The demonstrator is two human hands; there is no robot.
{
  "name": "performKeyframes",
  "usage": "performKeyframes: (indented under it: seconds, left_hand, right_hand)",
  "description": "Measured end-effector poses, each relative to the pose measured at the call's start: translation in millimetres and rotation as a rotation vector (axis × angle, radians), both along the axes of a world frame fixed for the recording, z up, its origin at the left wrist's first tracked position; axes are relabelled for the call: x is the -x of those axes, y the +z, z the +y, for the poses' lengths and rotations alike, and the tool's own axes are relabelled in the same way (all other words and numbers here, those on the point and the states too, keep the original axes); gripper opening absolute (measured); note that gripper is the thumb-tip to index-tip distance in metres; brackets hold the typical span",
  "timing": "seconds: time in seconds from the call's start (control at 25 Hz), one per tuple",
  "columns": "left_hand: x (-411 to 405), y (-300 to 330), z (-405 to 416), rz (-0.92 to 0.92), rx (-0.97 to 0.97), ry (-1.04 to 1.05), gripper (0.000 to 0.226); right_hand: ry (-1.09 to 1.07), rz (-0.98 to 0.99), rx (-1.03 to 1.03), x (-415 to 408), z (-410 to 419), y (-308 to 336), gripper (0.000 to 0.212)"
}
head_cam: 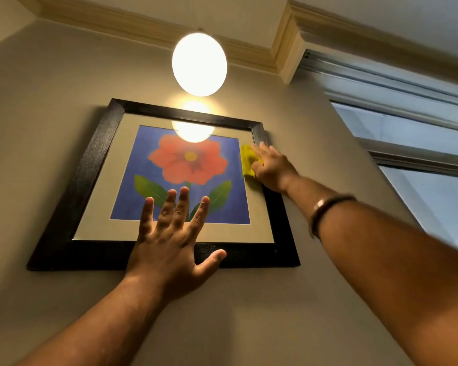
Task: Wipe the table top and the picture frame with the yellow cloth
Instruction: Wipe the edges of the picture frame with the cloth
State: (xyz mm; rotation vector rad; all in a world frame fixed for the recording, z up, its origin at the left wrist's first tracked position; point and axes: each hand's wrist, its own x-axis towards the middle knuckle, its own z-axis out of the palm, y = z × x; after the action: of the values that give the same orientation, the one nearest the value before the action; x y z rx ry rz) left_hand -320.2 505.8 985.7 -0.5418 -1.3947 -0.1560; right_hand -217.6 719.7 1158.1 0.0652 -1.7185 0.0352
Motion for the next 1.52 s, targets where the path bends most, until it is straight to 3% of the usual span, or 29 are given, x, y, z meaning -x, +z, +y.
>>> performKeyframes:
  seconds: [0.16,0.24,0.36,0.52,0.64,0.76,0.92,1.04,1.28,1.44,1.52]
  left_hand:
    - [0.0,0.1,0.8,0.007,0.014,-0.017,0.092]
    - [2.0,1.0,0.8,0.034,0.013,-0.016,0.091]
    - [3.5,1.5,2.8,0.058,0.009,-0.013,0.090]
    - [4.1,1.5,2.6,0.065,-0.001,0.009,0.091]
    - [2.9,2.0,2.4,0.068,-0.008,0.022,0.091]
    - [3.9,3.1,1.6,0.073,-0.018,0.021,0.091]
    - [5.8,3.8,2.0,0.078,-0.011,0.023,0.091]
    - [6.2,5.1,3.0,0.076,0.001,0.022,0.091]
    - [5.6,3.9,2.3,0.074,0.006,0.028,0.090]
    - [5.4,3.9,1.5,0.075,0.005,0.009,0.090]
    - [5.5,4.9,1.7,0.075,0.010,0.014,0.090]
  right_hand:
    - [0.137,0.025,-0.167,4.2,22.6,-168.7,0.066]
    - [0.085,-0.007,-0.244,5.3,33.4,-227.9,0.068]
    - [0.067,-0.007,-0.255,4.6,31.7,-189.7,0.064]
    - [-0.087,-0.039,-0.051,0.1,8.1,-11.6,0.059]
    - [-0.159,-0.101,0.062,-5.7,-3.9,57.6,0.061]
    - [-0.152,-0.041,0.010,-1.0,-0.7,16.4,0.065]
    - [-0.074,0.137,-0.077,1.1,19.0,-155.9,0.063]
    - [-0.066,0.279,-0.029,9.5,7.9,-232.9,0.052]
    - [-0.184,0.332,0.072,2.7,2.3,-232.6,0.040]
    - [-0.268,0.221,-0.093,-4.9,5.4,-230.9,0.036]
    - [-0.295,0.249,0.024,-18.0,17.1,-223.5,0.032]
